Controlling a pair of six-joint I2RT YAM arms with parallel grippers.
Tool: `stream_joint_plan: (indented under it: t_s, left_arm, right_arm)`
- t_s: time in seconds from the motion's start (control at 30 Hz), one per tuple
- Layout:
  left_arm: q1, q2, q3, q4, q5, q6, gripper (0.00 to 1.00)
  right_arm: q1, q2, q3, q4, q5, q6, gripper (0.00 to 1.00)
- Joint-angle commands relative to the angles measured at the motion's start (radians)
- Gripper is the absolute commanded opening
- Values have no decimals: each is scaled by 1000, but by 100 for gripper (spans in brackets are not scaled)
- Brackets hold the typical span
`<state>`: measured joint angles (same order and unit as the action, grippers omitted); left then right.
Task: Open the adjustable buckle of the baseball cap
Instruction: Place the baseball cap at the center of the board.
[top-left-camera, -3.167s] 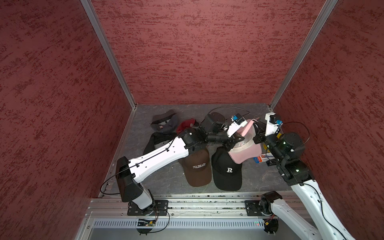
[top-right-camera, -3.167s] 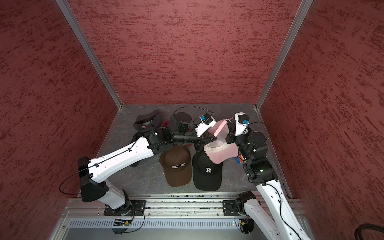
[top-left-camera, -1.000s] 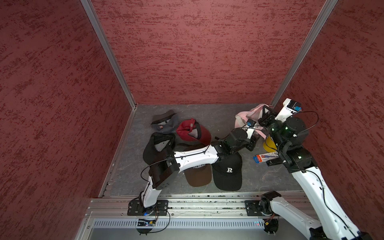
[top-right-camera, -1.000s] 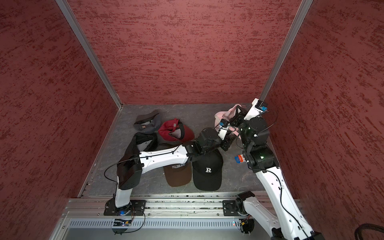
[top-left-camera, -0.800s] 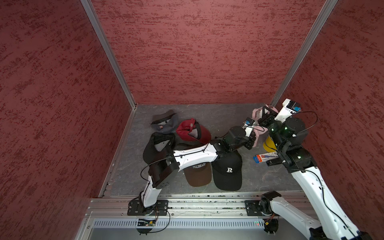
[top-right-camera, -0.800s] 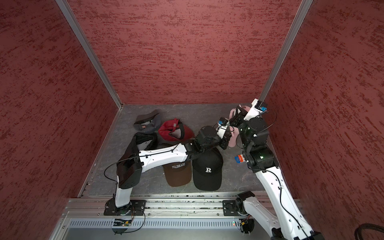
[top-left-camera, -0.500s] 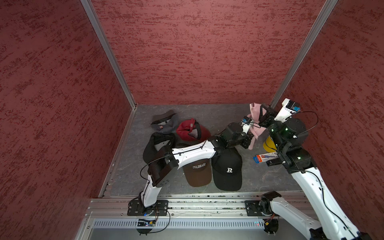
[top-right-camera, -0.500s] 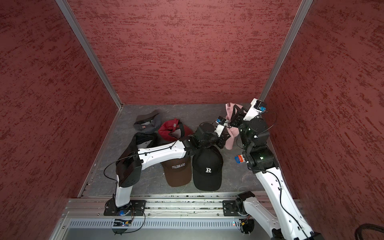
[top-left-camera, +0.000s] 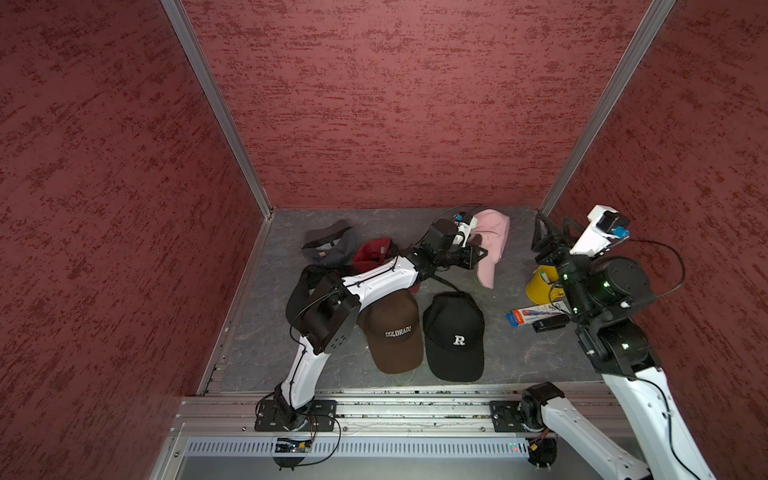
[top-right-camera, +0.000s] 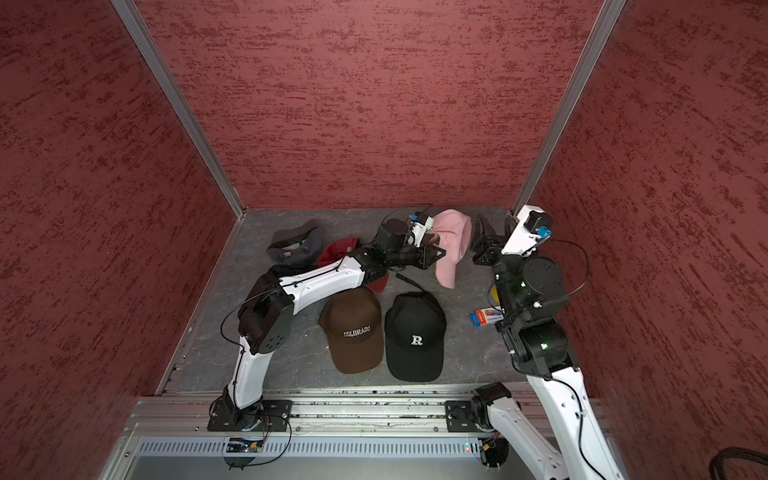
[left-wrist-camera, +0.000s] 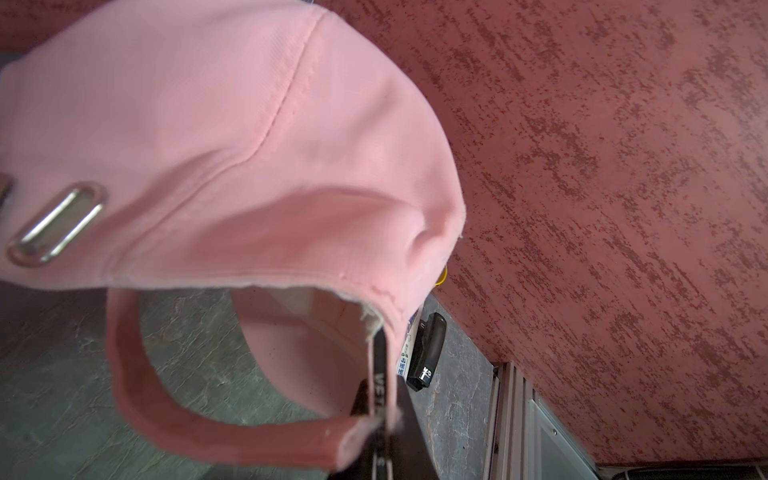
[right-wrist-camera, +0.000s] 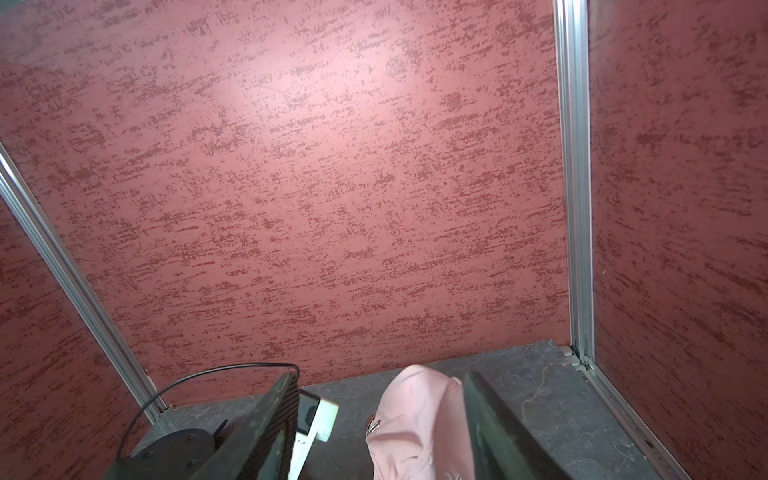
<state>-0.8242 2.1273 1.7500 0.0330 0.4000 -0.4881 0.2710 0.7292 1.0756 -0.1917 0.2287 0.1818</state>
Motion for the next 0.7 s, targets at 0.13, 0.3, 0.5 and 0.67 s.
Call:
stream_joint_plan:
  t_s: [0.13,0.3,0.5,0.67]
  left_arm:
    - [49,108,112,-7,148,-91,0]
    - [72,180,158,41,206,-154,0]
    - [106,202,151,26,230,-183,0]
    - [129,197,128,-53,220,-148,0]
  right_arm:
    - [-3,-47,-74,-73,-13,11,64]
    - [-3,-70,-109,-86,-29,40,64]
    - [-3,-82,-147,-94,-48,65,65]
    - [-3,-89,-181,-86,-66,77,65]
